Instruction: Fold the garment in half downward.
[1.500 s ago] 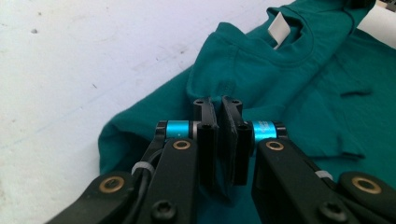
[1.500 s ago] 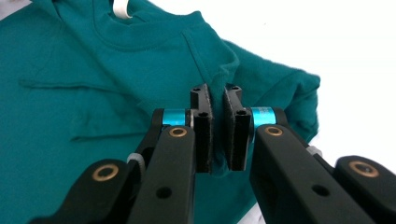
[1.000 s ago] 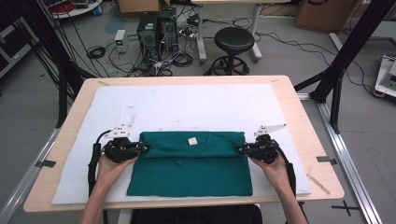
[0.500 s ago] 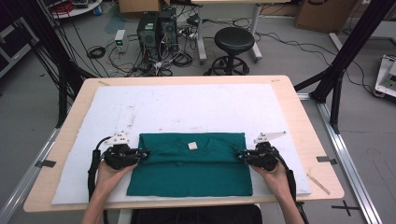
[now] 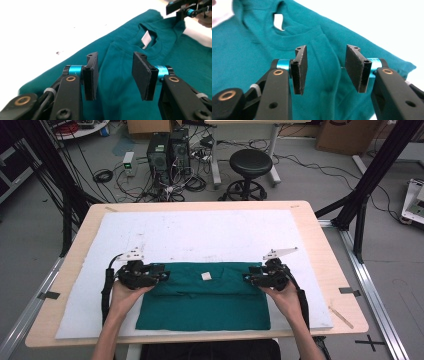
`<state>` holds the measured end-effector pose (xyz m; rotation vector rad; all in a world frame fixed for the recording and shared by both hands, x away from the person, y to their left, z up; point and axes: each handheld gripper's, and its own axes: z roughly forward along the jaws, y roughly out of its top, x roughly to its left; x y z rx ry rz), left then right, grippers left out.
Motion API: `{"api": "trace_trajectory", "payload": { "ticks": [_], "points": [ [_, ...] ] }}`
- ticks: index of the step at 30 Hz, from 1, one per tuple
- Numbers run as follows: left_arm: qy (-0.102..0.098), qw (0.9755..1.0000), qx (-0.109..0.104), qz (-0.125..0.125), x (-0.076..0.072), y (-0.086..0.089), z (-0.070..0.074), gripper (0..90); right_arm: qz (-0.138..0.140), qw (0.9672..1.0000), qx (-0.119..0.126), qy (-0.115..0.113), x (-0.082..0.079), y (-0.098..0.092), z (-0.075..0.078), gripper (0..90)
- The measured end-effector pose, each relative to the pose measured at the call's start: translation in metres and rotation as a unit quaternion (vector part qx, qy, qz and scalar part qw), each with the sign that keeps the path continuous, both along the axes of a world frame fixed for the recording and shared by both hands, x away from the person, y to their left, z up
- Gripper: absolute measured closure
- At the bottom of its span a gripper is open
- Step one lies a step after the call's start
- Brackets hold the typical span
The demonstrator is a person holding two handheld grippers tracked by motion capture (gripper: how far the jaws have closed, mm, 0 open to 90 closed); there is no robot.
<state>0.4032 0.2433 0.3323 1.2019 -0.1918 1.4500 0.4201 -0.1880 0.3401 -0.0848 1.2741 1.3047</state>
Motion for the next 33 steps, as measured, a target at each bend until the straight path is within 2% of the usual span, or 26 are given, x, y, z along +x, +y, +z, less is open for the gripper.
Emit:
{"api": "trace_trajectory", "payload": {
  "ticks": [4, 6, 9, 10, 11, 13, 15, 20, 26, 30, 33],
  "points": [
    [0.022, 0.9989, -0.005, 0.042, 0.007, -0.015, 0.014, 56.1, -0.028, 0.9993, 0.009, 0.025, 0.007, 0.01, 0.012, 52.3],
    [0.037, 0.9983, -0.004, 0.046, 0.013, -0.017, 0.018, 56.4, -0.044, 0.9982, 0.009, 0.038, 0.012, 0.014, 0.015, 52.7],
    [0.049, 0.9973, 0.009, 0.053, 0.016, -0.017, 0.019, 66.1, -0.057, 0.9973, -0.005, 0.046, 0.016, 0.018, 0.014, 64.3],
    [0.05, 0.9971, 0.014, 0.055, 0.016, -0.017, 0.018, 71.8, -0.054, 0.9973, -0.011, 0.049, 0.016, 0.018, 0.013, 72.1],
    [0.049, 0.9971, 0.017, 0.055, 0.015, -0.017, 0.017, 75.5, -0.048, 0.9975, -0.019, 0.049, 0.016, 0.018, 0.012, 76.0],
    [0.044, 0.9976, 0.026, 0.046, 0.012, -0.017, 0.013, 82.7, -0.045, 0.9978, -0.027, 0.041, 0.014, 0.018, 0.009, 82.6],
    [0.035, 0.9977, 0.036, 0.046, 0.008, -0.017, 0.008, 87.0, -0.041, 0.9981, -0.031, 0.033, 0.012, 0.017, 0.004, 84.7],
    [0.023, 0.9976, 0.054, 0.037, 0.001, -0.017, -0.007, 88.0, -0.022, 0.9986, -0.042, 0.026, 0.008, 0.01, -0.01, 86.5],
    [0.033, 0.9969, 0.07, 0.013, 0.008, -0.006, -0.03, 88.0, -0.007, 0.9978, -0.058, 0.032, 0.01, -0.005, -0.031, 88.0],
    [0.037, 0.9962, 0.078, 0.012, 0.011, 0.001, -0.044, 88.0, 0.005, 0.997, -0.069, 0.033, 0.013, -0.01, -0.043, 88.2],
    [0.036, 0.9955, 0.086, 0.014, 0.013, 0.001, -0.053, 88.1, 0.0, 0.9964, -0.078, 0.033, 0.014, -0.009, -0.051, 88.2]
  ]
}}
